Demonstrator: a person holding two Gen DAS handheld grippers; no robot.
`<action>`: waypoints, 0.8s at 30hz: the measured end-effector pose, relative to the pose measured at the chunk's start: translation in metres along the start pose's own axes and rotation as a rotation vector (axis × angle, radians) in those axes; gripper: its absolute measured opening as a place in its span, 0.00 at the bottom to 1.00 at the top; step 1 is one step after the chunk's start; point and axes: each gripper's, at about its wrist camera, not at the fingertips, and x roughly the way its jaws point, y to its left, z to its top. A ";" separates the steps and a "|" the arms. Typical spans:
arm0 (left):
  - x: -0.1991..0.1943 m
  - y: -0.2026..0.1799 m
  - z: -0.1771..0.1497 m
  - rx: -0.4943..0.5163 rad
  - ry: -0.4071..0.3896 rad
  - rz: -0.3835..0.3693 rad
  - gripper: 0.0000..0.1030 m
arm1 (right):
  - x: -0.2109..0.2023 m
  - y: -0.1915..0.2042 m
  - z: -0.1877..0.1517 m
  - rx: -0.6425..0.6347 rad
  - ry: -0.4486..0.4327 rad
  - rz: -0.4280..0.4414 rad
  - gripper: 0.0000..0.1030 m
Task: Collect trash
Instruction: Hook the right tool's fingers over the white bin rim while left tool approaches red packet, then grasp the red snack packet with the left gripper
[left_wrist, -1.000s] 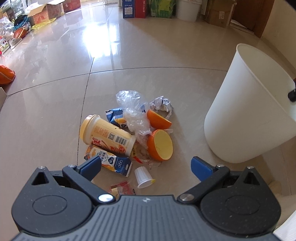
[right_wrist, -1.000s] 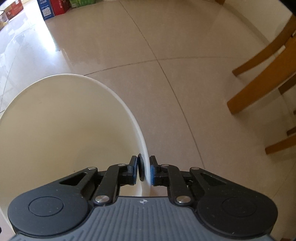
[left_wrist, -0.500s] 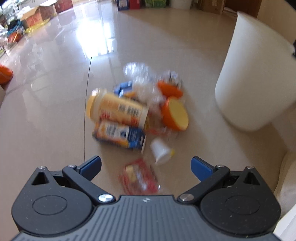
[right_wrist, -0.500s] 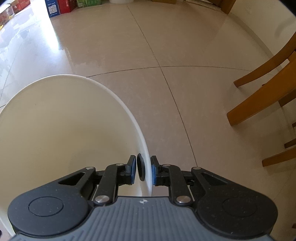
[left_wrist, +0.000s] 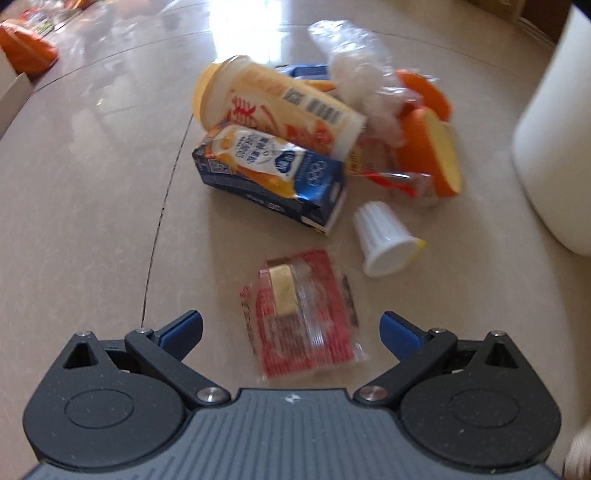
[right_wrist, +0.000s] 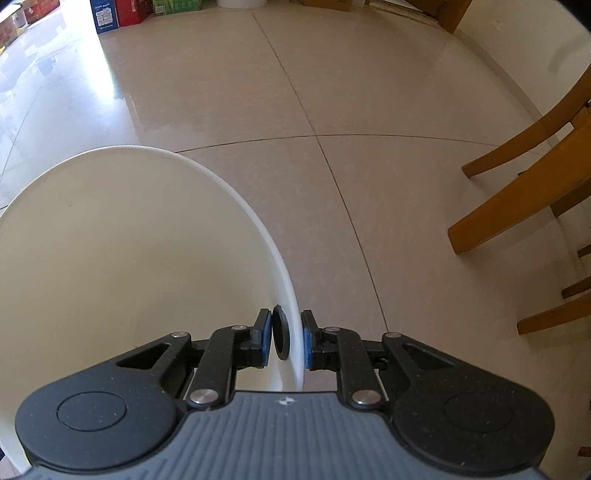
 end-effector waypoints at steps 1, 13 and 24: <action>0.005 -0.001 0.002 -0.014 0.006 0.017 0.97 | 0.000 0.000 0.000 0.003 0.000 0.000 0.19; 0.025 -0.004 0.006 -0.197 0.034 0.088 0.81 | 0.000 0.000 -0.001 0.000 -0.003 -0.001 0.19; 0.010 0.003 0.012 -0.176 0.040 0.068 0.52 | 0.000 0.001 0.000 -0.003 -0.005 -0.004 0.19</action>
